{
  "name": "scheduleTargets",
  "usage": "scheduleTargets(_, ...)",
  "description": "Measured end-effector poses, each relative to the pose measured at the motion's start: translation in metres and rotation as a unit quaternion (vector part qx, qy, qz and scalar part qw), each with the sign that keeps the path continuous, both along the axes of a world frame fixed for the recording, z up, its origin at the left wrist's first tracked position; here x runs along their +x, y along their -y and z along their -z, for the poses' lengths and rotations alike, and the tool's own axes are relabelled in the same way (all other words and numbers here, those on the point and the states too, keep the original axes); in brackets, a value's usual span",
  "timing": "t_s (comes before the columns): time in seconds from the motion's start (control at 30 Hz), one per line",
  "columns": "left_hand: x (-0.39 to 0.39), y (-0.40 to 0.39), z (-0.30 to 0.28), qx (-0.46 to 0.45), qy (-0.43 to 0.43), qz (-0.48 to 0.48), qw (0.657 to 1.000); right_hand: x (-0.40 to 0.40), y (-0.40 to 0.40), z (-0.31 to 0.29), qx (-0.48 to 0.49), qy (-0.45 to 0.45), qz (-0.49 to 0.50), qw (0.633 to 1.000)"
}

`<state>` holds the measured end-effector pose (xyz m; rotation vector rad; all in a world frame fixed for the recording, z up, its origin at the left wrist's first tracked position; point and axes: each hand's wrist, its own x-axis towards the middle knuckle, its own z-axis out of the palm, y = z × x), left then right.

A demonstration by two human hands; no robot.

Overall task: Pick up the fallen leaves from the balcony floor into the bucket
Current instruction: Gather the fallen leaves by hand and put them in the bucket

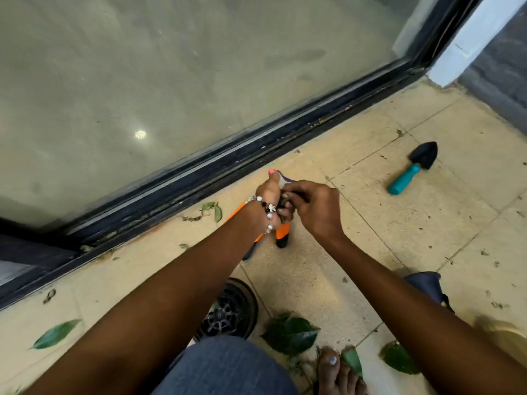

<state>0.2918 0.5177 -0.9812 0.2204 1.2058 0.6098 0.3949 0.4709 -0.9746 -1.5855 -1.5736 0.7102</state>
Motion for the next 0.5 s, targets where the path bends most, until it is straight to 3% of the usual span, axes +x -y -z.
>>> scheduleTargets(0.1, -0.034, -0.004, 0.001, 0.043, -0.073, -0.024, 0.996, -0.024, -0.009, 0.004, 0.021, 0.087, -0.129, 0.988)
scheduleTargets(0.23, -0.1, 0.007, 0.015, 0.077, -0.136, -0.111, 0.981, -0.071, -0.016, 0.008, -0.058, -0.13, -0.153, 0.978)
scheduleTargets(0.27, -0.12, 0.012, 0.02, 0.064, -0.122, -0.141, 0.98, -0.081, -0.018, 0.012, -0.061, -0.126, -0.145, 0.98)
scheduleTargets(0.37, -0.175, 0.031, 0.031, 0.027, -0.093, -0.232, 0.968, -0.104, -0.029, 0.03, -0.057, 0.087, -0.229, 0.968)
scheduleTargets(0.5, -0.217, 0.051, 0.037, 0.002, -0.093, -0.293, 0.952, -0.131, -0.034, 0.053, -0.108, 0.313, -0.38, 0.864)
